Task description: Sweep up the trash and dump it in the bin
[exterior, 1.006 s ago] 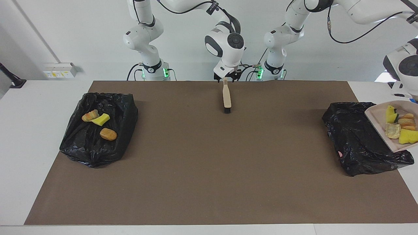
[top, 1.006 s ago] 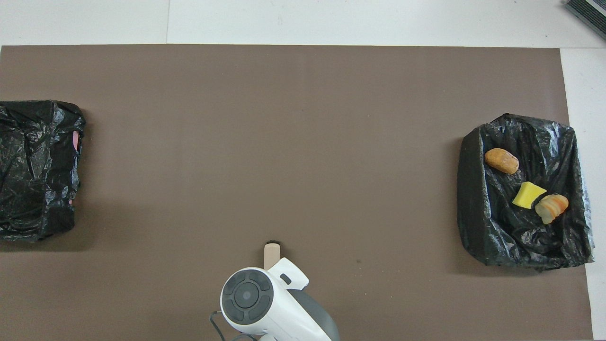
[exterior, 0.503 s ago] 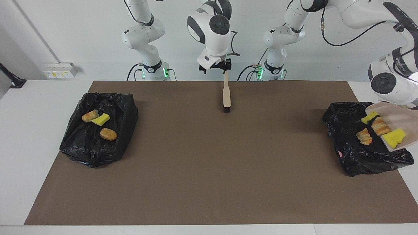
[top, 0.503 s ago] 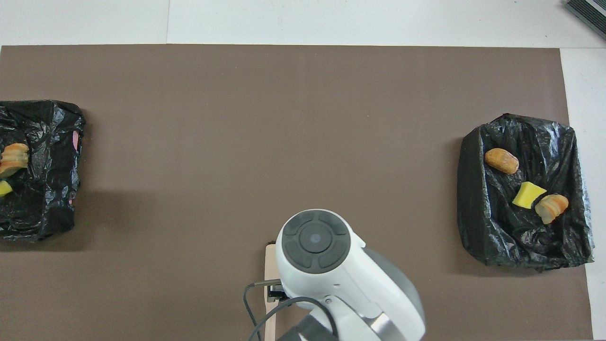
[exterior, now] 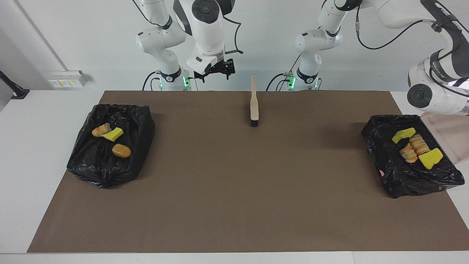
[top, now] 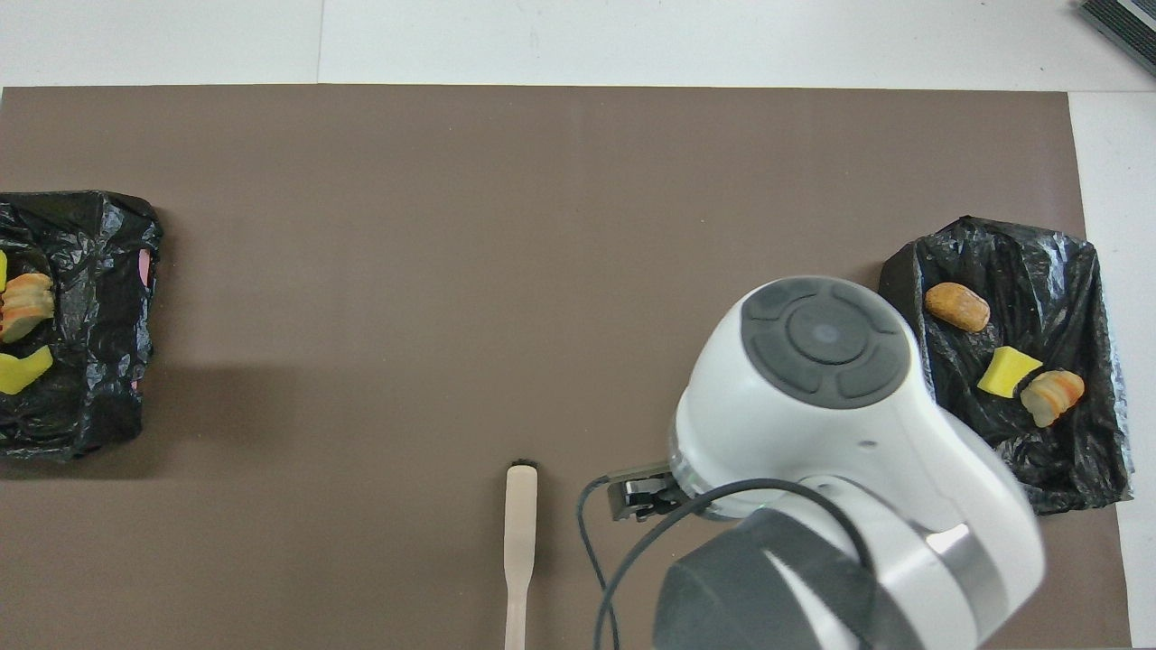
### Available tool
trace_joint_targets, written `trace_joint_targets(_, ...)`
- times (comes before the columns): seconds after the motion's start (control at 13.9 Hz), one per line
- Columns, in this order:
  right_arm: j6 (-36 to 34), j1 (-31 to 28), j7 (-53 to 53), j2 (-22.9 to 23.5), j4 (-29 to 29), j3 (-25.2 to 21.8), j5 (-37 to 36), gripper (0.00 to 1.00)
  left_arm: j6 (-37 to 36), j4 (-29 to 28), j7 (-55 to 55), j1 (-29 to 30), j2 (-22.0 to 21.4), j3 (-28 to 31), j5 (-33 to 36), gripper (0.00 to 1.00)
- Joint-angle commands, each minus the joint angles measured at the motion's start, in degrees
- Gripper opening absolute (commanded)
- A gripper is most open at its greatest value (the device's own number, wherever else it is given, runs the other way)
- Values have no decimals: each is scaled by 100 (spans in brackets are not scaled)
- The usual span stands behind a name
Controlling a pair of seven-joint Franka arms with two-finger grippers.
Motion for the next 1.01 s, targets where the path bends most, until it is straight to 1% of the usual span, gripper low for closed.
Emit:
trace_joint_targets(0.0,-154,-427,-899,-157,70,-11,-286,100,-104,-21,-36,-144,-230,40,163,0)
trace_joint_targets(0.07,-242,-524,-1154,-148,184,-12,-427,100,-86,32,25,-214,-266,31,137,0)
trace_joint_targets(0.22,-287,-717,-1551,-148,299,-38,-717,100,-104,147,43,-337,-266,-22,-134,0)
trace_joint_targets(0.5,-269,-1069,-2184,-148,300,-38,-1314,100,-121,147,8,-793,-257,-22,-1100,0)
trace_joint_targets(0.72,-208,-1420,-2229,-105,474,-38,-1491,100,-287,165,-1,-1066,-222,-22,-2373,0)
trace_joint_targets(0.93,-173,-1911,-2177,-105,642,-38,-1483,100,-385,165,-71,-1374,-222,-14,-3287,0)
